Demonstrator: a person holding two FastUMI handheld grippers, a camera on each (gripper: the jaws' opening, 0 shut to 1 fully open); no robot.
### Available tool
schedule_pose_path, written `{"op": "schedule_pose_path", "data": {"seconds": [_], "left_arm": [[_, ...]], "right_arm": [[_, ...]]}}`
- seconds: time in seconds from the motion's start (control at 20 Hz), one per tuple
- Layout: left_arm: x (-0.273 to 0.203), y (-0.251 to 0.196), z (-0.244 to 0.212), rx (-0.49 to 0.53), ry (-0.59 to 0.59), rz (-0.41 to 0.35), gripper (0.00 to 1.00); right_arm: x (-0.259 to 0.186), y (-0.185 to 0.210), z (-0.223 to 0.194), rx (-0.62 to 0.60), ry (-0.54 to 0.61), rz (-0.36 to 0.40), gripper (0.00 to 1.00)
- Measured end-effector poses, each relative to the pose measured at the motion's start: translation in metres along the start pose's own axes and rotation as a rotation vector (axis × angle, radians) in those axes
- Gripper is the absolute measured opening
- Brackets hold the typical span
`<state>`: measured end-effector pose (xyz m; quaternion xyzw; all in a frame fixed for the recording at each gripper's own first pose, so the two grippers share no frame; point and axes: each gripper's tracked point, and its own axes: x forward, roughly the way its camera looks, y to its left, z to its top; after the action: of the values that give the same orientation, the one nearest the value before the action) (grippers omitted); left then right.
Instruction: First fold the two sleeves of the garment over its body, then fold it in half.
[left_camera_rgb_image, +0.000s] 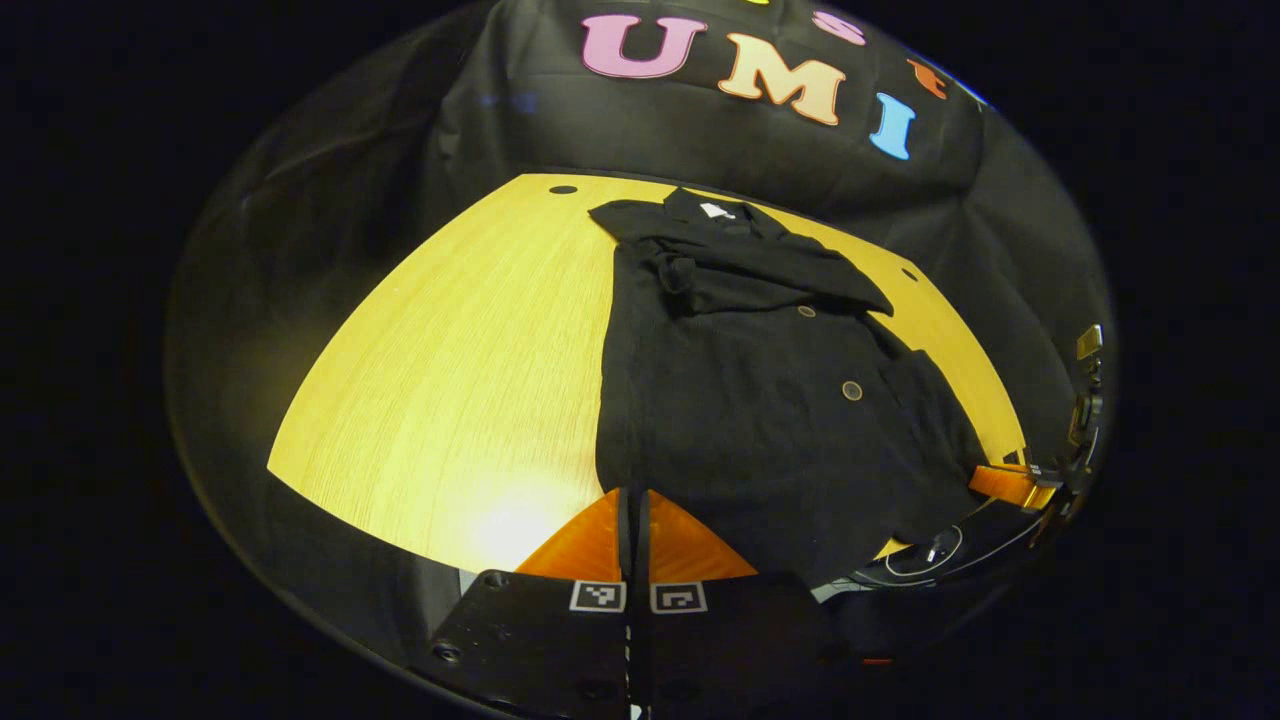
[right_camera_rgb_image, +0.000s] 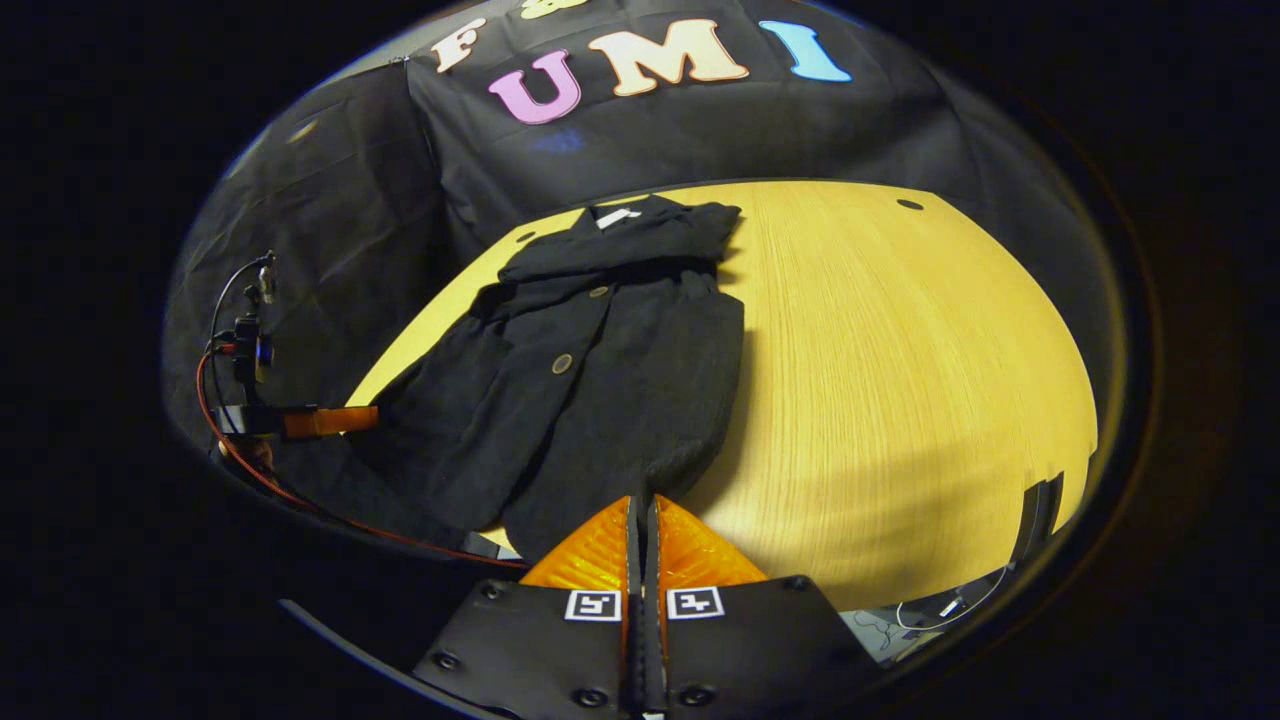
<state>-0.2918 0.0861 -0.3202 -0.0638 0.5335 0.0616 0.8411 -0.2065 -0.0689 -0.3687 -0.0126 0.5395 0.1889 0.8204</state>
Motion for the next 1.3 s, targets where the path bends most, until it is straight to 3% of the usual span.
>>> {"op": "schedule_pose_path", "data": {"seconds": [0.35, 0.85, 1.1, 1.3], "left_arm": [[0.001, -0.011, 0.056, -0.002, -0.077, -0.046, 0.00], [0.025, -0.003, 0.169, -0.058, -0.235, -0.056, 0.00], [0.037, -0.006, 0.216, -0.010, -0.288, -0.066, 0.00], [0.051, -0.004, 0.249, -0.031, -0.307, -0.085, 0.00]], "right_arm": [[-0.004, 0.031, 0.077, -0.012, -0.137, 0.044, 0.02], [0.001, 0.023, 0.193, -0.027, -0.284, 0.025, 0.02], [0.007, 0.024, 0.249, -0.034, -0.353, 0.020, 0.02], [0.021, 0.023, 0.287, -0.025, -0.389, 0.013, 0.02]]}}
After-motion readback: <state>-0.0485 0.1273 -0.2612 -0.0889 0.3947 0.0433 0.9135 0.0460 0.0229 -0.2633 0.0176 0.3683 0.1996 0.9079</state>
